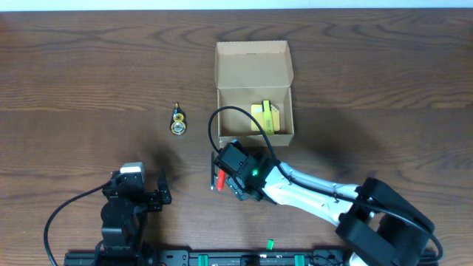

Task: Pack container
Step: 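Lower the right gripper over the staples box beside the stapler, then close the right gripper on the staples box and lift it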

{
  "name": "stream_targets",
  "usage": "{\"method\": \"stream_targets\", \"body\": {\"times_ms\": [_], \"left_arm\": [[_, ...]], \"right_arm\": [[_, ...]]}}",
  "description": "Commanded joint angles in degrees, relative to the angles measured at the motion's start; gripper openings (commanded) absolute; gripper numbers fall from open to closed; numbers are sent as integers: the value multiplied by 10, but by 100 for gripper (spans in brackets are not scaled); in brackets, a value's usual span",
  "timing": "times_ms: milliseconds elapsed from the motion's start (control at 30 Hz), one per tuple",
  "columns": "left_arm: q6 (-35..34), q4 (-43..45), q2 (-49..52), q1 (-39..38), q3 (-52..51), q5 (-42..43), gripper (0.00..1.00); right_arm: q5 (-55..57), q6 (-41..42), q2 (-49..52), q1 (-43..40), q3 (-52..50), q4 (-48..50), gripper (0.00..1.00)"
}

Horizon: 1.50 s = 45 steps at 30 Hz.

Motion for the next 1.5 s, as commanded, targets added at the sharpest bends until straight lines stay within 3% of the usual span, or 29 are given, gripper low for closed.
{"method": "stream_targets", "body": {"times_ms": [0,567,767,1133,1467], "left_arm": [[10,0,-3,3,-7,0,95],[10,0,-3,3,-7,0,95],[10,0,-3,3,-7,0,95],[10,0,-3,3,-7,0,95],[10,0,-3,3,-7,0,95]], "right_arm": [[9,4,15,4,0,-2,73],[3,43,15,4,0,-22,71],[0,49,15,4,0,-23,63],[-17,68,15,4,-1,-31,57],[-26,68,15,4,-1,-44,38]]}}
